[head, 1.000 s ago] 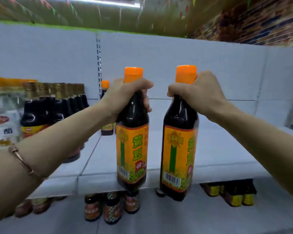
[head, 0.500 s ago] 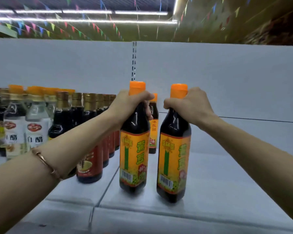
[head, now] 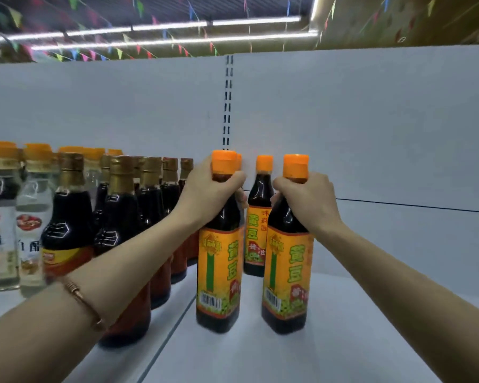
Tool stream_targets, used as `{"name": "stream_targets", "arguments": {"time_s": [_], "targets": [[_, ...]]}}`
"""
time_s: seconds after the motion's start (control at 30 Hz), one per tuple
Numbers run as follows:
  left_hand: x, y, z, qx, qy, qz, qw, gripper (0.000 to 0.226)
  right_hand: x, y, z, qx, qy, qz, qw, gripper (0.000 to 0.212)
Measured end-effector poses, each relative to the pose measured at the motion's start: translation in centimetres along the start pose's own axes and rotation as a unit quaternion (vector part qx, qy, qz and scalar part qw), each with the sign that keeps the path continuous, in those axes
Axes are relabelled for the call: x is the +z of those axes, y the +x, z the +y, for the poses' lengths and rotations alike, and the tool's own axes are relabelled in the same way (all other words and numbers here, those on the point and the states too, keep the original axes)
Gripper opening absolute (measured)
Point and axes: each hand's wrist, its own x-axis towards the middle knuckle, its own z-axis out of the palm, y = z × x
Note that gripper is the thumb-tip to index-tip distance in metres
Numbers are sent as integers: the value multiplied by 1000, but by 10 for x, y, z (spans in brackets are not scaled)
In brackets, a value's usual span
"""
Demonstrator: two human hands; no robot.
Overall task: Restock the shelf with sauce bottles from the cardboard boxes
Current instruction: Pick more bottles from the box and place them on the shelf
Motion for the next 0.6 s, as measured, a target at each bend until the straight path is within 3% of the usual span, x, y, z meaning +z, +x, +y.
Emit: {"name": "stream_targets", "arguments": {"time_s": [0.17,0.3,0.43,0.6], "targets": [[13,12,-17,-16,92,81,992,33,13,9,18,-28,15,13,999,40],[7,14,-14,-30,137,63,988,37,24,9,23,-35,15,24,999,36],[1,9,-16,-17,88,84,992,60,27,1,30,-31,31,16,999,30],[-2,-8,-18,-51,39,104,993,51,28,-24,42,-3,78,-37,996,27]]}}
